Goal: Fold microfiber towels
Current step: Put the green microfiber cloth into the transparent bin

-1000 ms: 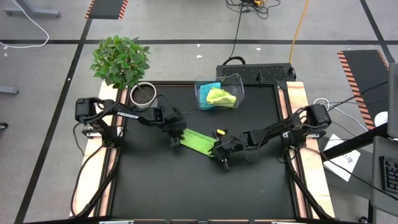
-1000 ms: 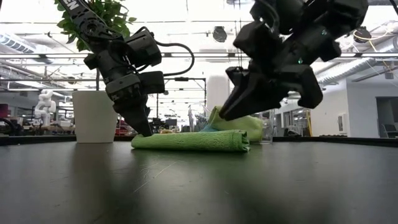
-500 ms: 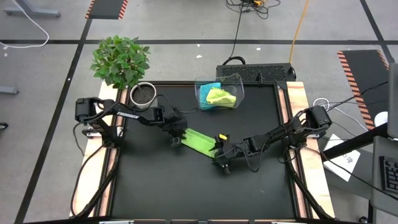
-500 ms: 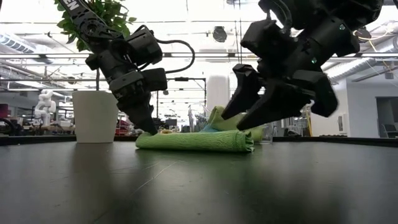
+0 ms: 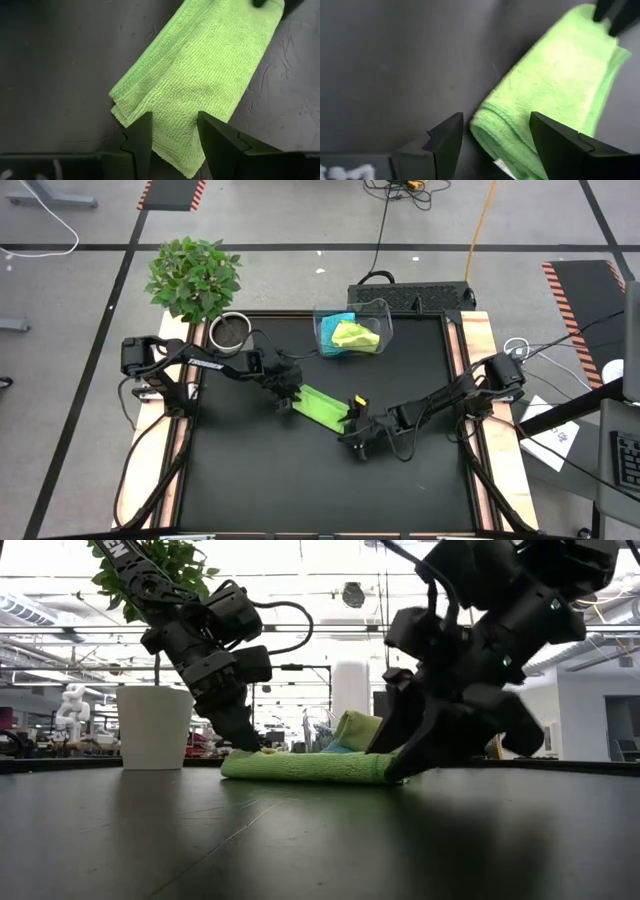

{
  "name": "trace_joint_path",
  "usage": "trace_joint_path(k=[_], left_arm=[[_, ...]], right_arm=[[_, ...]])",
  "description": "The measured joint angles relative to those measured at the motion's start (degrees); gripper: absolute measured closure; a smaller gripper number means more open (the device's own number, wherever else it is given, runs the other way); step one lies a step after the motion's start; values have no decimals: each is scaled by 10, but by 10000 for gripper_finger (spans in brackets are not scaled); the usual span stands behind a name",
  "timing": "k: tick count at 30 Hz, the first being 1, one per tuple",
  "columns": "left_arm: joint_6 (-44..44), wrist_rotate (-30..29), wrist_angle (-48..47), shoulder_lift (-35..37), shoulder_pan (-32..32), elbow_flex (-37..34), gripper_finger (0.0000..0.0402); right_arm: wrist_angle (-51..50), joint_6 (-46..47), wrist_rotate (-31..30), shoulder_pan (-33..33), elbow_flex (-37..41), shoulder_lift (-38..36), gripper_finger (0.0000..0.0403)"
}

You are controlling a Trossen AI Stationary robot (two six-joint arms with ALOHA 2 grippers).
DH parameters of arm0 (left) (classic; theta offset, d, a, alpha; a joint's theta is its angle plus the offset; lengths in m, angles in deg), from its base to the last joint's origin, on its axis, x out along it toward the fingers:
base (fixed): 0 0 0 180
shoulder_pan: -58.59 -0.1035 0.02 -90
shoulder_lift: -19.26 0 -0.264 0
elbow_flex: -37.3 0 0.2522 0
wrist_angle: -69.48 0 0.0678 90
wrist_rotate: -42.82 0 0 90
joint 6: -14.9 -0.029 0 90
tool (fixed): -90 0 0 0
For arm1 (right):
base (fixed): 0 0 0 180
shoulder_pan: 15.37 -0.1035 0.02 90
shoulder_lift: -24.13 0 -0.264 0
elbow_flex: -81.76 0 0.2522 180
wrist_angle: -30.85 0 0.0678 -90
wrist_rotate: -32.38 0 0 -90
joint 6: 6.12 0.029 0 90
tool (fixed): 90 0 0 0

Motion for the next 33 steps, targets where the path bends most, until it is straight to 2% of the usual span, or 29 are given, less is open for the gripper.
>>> trace_joint_path(k=[3,10,15,19,25,28,33], left_arm=[[-1,0,0,0,0,0,243],[-4,11,-2,0,0,0,243],[-4,16,-3,0,0,0,243],[-7,25,-5,0,0,0,243],[-8,26,-6,0,0,0,243],[-8,26,-8,0,0,0,243],[-31,9,6,0,1,0,243]], right_arm=[[3,-29,-37,-2,0,12,179],[12,-83,-83,-2,-1,31,180],[10,-112,-101,1,-1,32,202],[6,-128,-103,6,-1,33,248],[3,-146,-114,12,0,33,379],[13,-157,-149,12,0,31,388],[12,-157,-149,22,1,4,396]])
